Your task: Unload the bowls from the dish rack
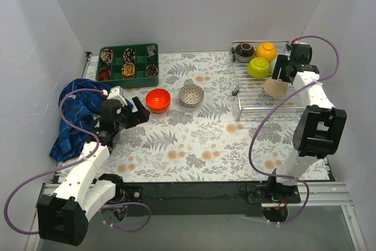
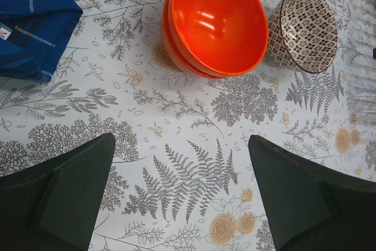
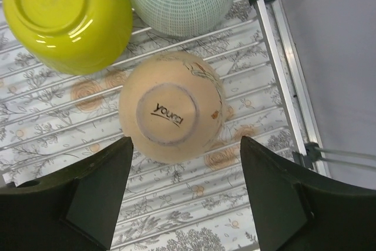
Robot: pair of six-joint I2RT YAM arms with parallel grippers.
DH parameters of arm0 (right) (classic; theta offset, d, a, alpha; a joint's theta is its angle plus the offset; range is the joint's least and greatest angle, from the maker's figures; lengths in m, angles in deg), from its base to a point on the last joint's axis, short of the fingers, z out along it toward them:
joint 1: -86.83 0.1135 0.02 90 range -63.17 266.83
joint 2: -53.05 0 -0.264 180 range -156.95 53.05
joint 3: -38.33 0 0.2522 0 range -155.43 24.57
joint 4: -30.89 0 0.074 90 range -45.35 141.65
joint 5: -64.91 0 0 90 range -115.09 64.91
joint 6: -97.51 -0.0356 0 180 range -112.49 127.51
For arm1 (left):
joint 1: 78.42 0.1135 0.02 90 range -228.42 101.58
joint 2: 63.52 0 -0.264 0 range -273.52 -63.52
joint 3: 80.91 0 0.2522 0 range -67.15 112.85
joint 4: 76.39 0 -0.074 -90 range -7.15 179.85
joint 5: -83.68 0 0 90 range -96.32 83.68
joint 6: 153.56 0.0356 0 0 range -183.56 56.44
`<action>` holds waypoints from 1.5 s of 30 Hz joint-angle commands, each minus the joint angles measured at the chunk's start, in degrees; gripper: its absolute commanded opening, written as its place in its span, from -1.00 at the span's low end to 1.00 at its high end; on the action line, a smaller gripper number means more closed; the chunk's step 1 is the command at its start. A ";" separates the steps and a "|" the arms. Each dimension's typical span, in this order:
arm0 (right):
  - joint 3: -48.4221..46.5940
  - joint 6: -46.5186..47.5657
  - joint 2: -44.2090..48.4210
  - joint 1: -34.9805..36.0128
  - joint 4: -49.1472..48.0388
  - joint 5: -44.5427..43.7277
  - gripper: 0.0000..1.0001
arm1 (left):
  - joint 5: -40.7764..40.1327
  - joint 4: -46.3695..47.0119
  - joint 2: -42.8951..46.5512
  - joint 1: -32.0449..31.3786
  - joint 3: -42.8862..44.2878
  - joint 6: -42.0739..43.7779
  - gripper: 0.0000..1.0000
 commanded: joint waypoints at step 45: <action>10.21 -28.17 -6.29 -11.84 -16.39 30.95 0.83 | 6.07 -10.69 -4.70 -2.64 17.83 -5.17 0.96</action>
